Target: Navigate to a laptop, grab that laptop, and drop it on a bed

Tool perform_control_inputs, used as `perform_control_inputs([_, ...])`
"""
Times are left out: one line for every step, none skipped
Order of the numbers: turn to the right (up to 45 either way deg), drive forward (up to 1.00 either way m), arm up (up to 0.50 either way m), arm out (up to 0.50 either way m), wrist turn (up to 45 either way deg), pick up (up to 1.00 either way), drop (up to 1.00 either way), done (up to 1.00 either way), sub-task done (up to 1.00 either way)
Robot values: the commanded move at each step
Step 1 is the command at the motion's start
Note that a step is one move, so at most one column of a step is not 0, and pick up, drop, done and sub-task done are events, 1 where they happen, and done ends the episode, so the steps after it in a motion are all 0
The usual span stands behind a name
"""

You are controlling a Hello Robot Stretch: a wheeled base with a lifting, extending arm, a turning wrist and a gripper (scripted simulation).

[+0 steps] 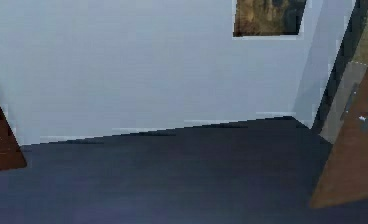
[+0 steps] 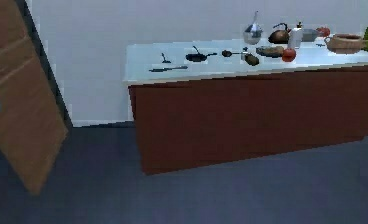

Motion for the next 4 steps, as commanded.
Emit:
perform_control_inputs([15.0, 0.0, 0.0, 0.0, 0.0, 0.0, 0.0, 0.0, 0.0])
perform_control_inputs([0.0, 1.0, 0.0, 0.0, 0.0, 0.0, 0.0, 0.0, 0.0])
perform_control_inputs([0.0, 0.45, 0.0, 0.0, 0.0, 0.0, 0.0, 0.0, 0.0])
perform_control_inputs([15.0, 0.0, 0.0, 0.0, 0.0, 0.0, 0.0, 0.0, 0.0])
